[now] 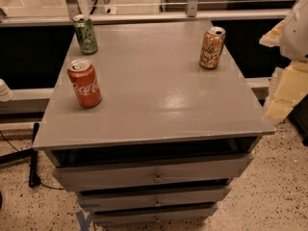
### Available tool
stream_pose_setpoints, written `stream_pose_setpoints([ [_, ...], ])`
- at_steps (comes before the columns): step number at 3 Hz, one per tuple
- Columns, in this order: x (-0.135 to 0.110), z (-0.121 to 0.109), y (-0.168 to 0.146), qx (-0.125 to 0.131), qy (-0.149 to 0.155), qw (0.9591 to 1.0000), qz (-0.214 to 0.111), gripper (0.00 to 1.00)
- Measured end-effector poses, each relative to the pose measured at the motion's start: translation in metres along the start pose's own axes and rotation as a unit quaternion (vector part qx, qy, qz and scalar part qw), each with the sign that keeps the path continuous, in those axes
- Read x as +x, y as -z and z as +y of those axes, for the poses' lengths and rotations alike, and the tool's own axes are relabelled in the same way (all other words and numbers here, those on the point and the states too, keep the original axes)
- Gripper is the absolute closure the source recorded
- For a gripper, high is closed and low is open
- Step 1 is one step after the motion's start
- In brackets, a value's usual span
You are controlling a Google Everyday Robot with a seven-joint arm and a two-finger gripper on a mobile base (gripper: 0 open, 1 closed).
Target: Knock coke can over
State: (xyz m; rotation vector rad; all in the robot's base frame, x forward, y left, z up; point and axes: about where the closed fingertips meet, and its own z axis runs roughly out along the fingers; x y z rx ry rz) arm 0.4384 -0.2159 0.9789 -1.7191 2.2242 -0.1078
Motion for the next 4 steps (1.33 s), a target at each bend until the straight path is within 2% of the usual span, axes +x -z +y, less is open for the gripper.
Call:
stream_pose_setpoints([
  [1,-0.002,0.0,0.001,0.003,0.001,1.0,-0.004,0.0],
  [2,-0.019,-0.006,-0.008,0.016,0.005,0.9992,-0.036,0.0],
  [3,-0.058,-0.019,-0.032,0.035,0.01,0.994,-0.104,0.0],
  [4,-0.104,-0.034,-0.061,0.045,0.011,0.9839,-0.173,0.0],
])
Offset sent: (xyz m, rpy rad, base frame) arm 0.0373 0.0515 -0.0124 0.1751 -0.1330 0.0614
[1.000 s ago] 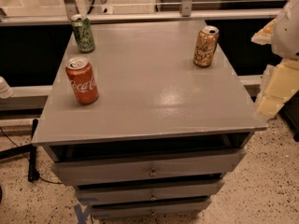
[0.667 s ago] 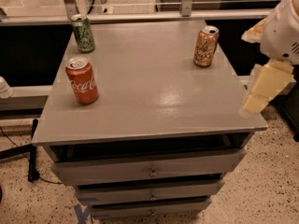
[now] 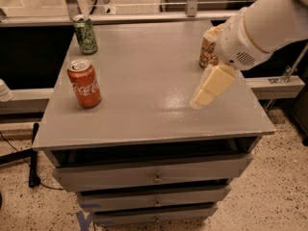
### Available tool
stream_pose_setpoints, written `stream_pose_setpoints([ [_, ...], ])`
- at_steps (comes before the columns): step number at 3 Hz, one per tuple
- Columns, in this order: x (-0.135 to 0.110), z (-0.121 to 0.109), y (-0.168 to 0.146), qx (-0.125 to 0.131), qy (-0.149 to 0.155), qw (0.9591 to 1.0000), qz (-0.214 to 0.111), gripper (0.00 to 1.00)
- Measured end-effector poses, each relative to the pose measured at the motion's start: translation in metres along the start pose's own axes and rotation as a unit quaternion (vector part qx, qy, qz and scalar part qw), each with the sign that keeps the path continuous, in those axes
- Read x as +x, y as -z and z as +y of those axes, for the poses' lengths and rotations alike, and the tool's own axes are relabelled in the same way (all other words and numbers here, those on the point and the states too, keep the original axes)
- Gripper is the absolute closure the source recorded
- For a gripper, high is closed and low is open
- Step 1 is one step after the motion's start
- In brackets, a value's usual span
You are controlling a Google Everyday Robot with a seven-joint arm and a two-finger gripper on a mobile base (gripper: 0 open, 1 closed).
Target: Knock coke can over
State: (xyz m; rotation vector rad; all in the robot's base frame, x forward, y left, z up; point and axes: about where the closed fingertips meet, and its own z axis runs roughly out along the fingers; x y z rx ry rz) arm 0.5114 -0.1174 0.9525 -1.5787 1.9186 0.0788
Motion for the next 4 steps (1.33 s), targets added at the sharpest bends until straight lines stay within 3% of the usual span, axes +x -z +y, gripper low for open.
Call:
stream_pose_setpoints([
  [1,-0.027,-0.011,-0.042,-0.004,-0.024,0.9975,-0.066,0.0],
  [2,-0.056,-0.005,-0.079,-0.025,-0.058,0.9903,-0.123,0.0],
  [3,-0.091,0.005,-0.109,-0.052,-0.088,0.9787,-0.178,0.0],
  [4,-0.128,0.016,-0.138,-0.079,-0.096,0.9662,-0.226,0.0],
])
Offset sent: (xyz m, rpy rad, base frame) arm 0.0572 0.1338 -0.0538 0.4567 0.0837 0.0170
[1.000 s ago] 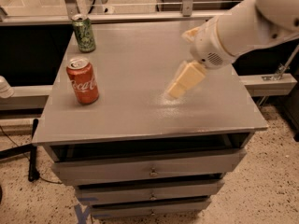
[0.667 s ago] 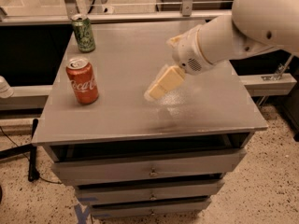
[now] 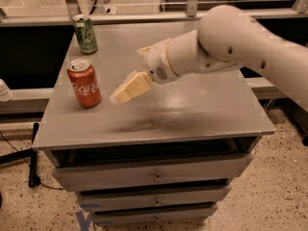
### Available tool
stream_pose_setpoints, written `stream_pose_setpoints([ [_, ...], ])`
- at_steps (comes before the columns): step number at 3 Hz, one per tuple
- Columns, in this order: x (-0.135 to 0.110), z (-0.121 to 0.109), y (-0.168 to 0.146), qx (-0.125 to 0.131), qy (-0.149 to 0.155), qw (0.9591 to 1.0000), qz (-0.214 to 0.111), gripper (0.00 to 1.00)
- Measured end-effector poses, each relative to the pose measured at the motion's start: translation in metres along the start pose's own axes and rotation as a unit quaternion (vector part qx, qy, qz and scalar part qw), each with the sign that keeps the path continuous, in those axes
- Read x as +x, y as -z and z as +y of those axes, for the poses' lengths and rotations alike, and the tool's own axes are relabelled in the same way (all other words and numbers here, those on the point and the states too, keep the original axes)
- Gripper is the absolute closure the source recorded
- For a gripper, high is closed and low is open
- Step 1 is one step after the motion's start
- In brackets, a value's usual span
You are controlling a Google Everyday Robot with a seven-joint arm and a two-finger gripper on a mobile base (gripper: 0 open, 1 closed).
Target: Knock coke can over
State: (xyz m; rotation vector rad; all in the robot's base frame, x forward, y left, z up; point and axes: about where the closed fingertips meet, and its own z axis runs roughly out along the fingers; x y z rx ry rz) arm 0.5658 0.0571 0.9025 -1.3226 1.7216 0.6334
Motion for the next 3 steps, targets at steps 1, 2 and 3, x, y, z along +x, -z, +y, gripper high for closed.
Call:
stream_pose_setpoints([
  [1,-0.024,0.01,-0.04,-0.027,0.007,0.9988,-0.04,0.0],
  [2,-0.043,0.016,-0.068,-0.046,0.009,0.9966,-0.068,0.0],
  [3,-0.054,0.031,-0.088,-0.068,0.0,0.9939,-0.087,0.0],
])
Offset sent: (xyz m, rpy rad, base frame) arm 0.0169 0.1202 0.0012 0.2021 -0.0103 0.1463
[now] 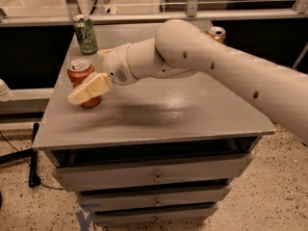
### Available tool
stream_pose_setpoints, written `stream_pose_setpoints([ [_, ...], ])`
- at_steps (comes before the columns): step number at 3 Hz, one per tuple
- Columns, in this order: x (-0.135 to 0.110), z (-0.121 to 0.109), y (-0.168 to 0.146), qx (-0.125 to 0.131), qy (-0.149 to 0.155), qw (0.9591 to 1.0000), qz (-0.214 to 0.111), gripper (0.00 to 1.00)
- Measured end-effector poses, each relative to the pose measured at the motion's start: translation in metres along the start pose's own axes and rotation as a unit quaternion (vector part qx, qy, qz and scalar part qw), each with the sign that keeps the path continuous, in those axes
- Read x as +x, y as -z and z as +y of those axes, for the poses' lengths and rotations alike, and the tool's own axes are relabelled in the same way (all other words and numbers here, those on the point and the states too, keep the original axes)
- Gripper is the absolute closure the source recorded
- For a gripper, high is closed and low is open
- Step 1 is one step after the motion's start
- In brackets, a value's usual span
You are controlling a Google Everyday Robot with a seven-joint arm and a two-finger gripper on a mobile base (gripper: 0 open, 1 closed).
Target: Knock coke can over
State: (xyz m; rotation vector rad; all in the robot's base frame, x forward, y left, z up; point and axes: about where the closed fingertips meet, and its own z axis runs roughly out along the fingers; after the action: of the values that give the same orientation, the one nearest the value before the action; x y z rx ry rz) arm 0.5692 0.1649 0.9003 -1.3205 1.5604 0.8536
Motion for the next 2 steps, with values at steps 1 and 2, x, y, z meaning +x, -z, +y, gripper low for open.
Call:
stream_pose_setpoints([
  [1,0.0019,0.011,-0.0153,-0.017,-0.009,0.9998,-0.006,0.18],
  [2,0.0079,0.0125,-0.0183,-0.022,-0.02,0.9996,-0.003,0.41],
])
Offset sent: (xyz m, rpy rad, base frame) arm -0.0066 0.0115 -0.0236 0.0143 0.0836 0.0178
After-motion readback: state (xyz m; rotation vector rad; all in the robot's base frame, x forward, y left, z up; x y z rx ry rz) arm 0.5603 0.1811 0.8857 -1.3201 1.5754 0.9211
